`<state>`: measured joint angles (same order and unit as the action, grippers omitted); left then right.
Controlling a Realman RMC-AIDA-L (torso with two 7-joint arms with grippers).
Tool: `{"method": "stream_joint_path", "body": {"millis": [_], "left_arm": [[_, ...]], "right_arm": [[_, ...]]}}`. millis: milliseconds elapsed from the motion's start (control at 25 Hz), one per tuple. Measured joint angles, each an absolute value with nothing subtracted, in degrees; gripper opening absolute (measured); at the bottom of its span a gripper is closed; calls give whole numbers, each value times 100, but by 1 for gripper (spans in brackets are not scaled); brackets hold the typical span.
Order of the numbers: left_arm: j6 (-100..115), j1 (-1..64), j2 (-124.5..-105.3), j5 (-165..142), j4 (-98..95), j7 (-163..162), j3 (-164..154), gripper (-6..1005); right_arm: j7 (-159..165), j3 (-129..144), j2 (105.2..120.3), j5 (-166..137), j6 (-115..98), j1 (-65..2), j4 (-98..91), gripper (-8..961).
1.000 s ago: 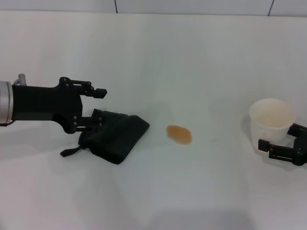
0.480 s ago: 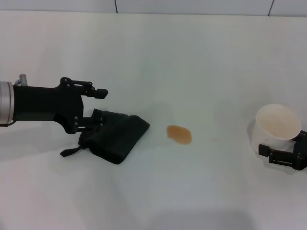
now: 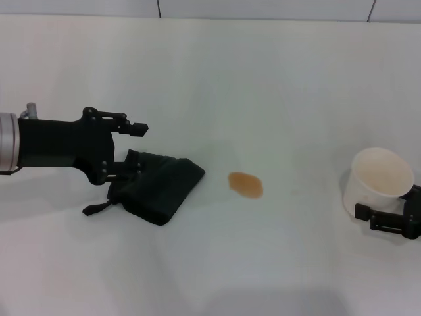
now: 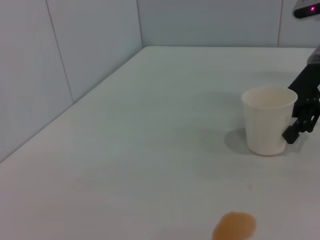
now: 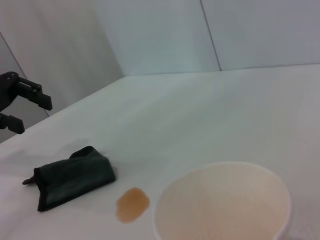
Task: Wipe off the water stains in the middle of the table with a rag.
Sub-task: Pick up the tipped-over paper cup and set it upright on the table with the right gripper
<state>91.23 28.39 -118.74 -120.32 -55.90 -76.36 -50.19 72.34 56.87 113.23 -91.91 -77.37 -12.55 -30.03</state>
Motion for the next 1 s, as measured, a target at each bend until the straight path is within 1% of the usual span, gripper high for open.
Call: {"method": "stream_joint_path", "body": {"millis": [360,720,1000], "left_arm": [[9123,2831,-11882,-12032,-5590,-7646,-5019,562],[9121,2839,-11883,-12032,-5590,-7635,-5018,560],[9113,2826,-11883,-12032,-5590,-7633,-5019,558]], "right_arm": [[7279,5659,11301,-9267,-7845,-1273,-2983,856],[7163,5656,11449,-9258,-7632,-1335,-3039,856],[7131,5686,11471,-9267,-7563,-1467,-3015,855]]}}
